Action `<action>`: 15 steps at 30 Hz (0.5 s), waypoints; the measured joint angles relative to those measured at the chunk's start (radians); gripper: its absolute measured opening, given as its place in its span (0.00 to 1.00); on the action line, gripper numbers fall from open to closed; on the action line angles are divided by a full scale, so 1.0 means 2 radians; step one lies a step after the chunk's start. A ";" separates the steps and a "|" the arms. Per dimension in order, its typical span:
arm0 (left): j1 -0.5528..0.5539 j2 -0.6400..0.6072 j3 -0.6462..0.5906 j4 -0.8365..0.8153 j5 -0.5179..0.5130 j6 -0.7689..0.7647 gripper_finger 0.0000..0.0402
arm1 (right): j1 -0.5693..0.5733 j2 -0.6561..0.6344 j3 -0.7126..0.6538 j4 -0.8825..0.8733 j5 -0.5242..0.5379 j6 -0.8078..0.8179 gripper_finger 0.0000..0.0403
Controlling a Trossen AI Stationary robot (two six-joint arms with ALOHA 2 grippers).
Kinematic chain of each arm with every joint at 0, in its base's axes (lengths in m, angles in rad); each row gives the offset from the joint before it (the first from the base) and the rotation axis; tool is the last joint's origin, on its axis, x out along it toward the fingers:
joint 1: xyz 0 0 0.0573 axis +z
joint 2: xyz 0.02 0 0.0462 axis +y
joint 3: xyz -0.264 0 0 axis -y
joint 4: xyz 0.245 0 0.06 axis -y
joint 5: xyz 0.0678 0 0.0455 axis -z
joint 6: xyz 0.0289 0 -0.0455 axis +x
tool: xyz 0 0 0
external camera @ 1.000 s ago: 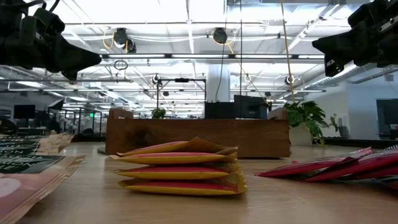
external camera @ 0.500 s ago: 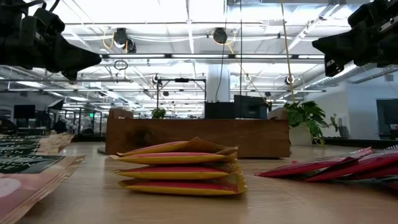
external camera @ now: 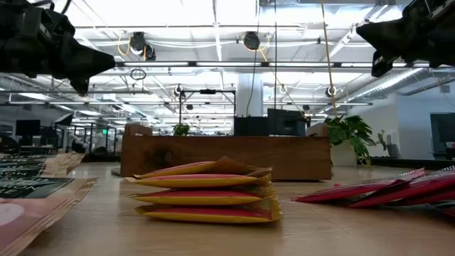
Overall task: Pick & Place Tea
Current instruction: Put the red tea bag into the brown organizer
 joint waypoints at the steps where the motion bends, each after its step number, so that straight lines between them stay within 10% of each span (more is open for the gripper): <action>1: 0.000 0.000 0.000 0.000 0.005 -0.015 0.13 | 0.000 0.000 0.000 0.005 0.013 -0.009 0.00; 15: -0.010 0.029 0.000 0.060 0.040 0.020 0.13 | 0.050 0.104 0.111 -0.112 -0.026 0.044 0.00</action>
